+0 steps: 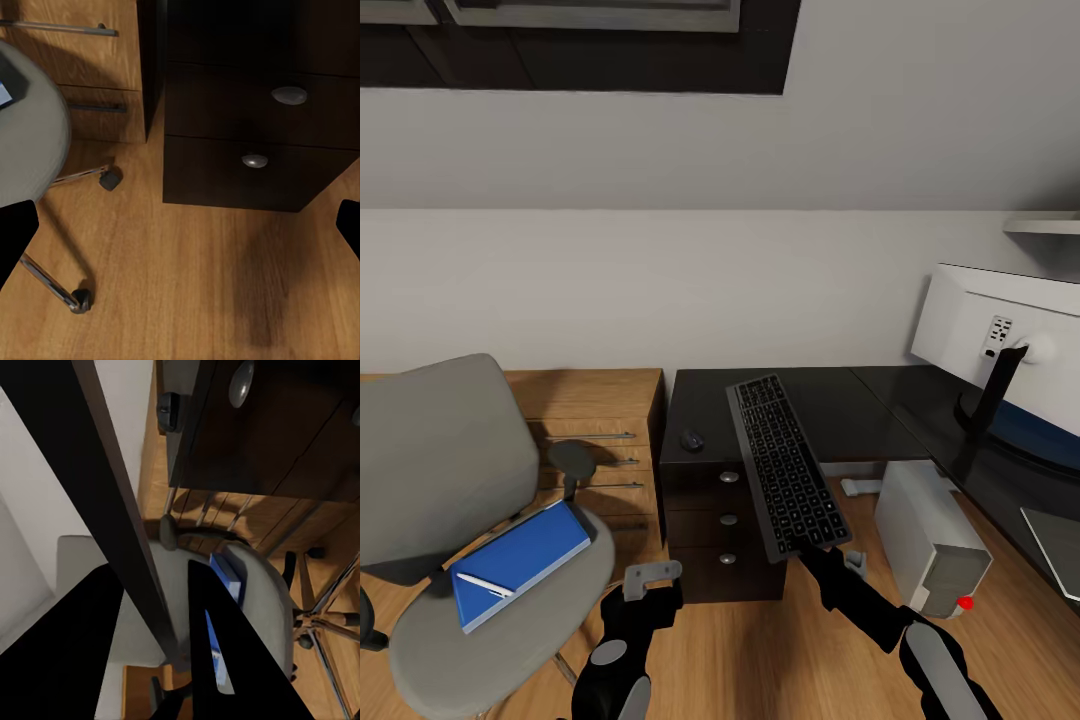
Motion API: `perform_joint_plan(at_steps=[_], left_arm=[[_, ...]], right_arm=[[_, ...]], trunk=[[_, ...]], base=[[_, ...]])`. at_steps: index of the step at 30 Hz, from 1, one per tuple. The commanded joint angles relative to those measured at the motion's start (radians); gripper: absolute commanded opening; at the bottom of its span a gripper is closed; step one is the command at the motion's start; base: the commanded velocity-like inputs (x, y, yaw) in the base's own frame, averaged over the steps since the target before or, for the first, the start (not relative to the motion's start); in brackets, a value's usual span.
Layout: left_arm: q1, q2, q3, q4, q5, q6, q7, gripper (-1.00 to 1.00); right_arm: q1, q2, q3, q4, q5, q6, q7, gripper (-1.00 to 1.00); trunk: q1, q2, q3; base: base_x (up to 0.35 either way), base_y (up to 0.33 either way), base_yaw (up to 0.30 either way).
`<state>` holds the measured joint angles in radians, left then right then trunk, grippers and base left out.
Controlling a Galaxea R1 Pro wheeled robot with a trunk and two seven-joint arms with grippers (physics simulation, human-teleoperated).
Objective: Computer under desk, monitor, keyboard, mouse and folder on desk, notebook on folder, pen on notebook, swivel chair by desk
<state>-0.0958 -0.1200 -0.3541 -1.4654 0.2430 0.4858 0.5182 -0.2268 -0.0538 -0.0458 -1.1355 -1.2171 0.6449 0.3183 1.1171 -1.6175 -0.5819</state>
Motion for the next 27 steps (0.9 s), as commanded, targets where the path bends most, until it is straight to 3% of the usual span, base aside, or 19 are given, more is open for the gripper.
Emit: perform_joint_plan(at_steps=[1,27], left_arm=[[-0.001,0.000,-0.002,-0.001,0.010,0.002,0.009,1.00],[-0.001,-0.001,-0.024,-0.001,0.010,0.002,0.011,1.00]], right_arm=[[-0.001,0.000,-0.002,0.000,-0.002,0.006,0.004,-1.00],[0.012,-0.001,-0.002,-0.001,-0.001,0.007,0.010,-1.00]], trunk=[[0.000,-0.001,-0.001],[0.000,-0.001,-0.001]], base=[[0.000,0.000,0.000],[0.000,0.000,0.000]])
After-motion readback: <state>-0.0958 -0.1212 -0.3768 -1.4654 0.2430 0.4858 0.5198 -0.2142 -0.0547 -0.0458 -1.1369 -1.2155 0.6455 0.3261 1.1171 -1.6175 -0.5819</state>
